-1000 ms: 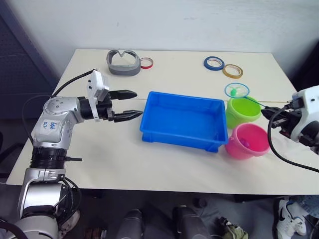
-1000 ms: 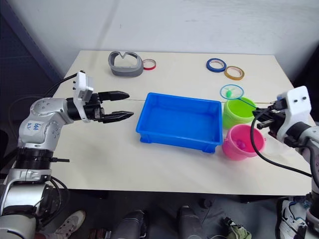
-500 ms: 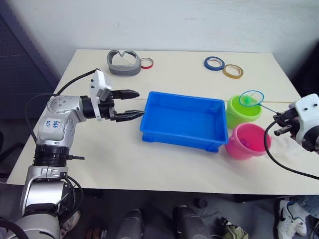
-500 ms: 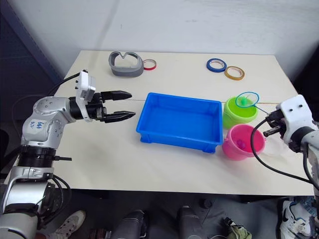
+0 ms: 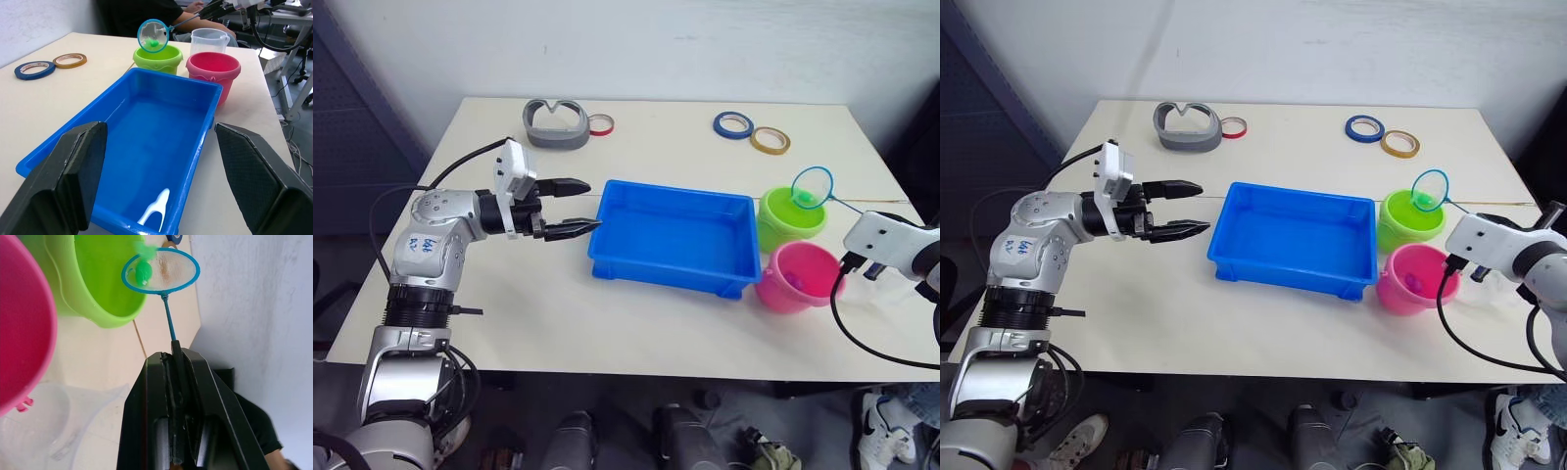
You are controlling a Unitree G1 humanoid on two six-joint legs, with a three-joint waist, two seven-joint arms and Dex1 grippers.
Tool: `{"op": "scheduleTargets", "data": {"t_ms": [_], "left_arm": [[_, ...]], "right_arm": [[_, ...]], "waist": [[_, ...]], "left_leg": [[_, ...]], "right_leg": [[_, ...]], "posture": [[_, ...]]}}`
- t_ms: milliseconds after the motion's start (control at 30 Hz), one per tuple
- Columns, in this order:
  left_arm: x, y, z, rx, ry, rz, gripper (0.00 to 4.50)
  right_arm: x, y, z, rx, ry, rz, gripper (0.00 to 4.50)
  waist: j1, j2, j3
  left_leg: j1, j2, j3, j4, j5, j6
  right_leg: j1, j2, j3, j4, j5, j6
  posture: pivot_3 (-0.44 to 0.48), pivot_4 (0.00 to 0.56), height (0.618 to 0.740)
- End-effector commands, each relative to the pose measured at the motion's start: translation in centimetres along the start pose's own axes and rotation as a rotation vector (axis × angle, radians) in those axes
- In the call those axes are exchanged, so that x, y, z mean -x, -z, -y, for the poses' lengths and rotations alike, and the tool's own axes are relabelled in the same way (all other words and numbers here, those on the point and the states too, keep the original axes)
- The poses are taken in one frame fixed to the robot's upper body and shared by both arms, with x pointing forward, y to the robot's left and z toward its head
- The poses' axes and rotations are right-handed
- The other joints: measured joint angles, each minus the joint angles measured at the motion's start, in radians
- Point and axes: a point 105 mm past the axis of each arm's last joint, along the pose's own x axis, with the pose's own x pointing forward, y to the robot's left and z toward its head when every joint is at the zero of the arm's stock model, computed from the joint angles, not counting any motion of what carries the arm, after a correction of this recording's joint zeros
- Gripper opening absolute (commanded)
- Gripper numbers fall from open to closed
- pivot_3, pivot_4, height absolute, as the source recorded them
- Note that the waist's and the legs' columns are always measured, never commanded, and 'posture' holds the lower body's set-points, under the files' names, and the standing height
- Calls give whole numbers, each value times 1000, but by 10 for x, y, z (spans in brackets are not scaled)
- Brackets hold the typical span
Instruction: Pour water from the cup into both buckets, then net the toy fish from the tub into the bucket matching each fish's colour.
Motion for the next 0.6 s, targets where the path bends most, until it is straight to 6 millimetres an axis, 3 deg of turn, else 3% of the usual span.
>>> {"op": "scheduleTargets", "data": {"t_ms": [33, 167, 333, 600], "left_arm": [[1, -8, -1, -40, -1, 11, 3841], [1, -7, -1, -39, -2, 11, 3841], [5, -6, -1, -31, -12, 8, 3841], [27, -13, 10, 21, 4, 12, 3841]], "right_arm": [[3, 1, 8, 114, 30, -5, 0], [4, 2, 7, 158, 32, -4, 0], [6, -4, 16, 27, 62, 30, 0], [23, -58, 55, -460, -16, 355, 0]], "waist": [[0, 0, 0], [0, 0, 0], [0, 0, 0], [-4, 0, 0]], "left_leg": [[0, 0, 0, 0, 0, 0], [0, 0, 0, 1, 0, 0], [0, 0, 0, 2, 0, 0], [1, 2, -1, 4, 0, 0]], "right_leg": [[0, 0, 0, 0, 0, 0], [0, 0, 0, 0, 0, 0], [0, 0, 0, 1, 0, 0], [0, 2, 1, 5, 0, 0]], "posture": [[0, 150, 740], [0, 150, 740], [0, 150, 740], [0, 150, 740]]}}
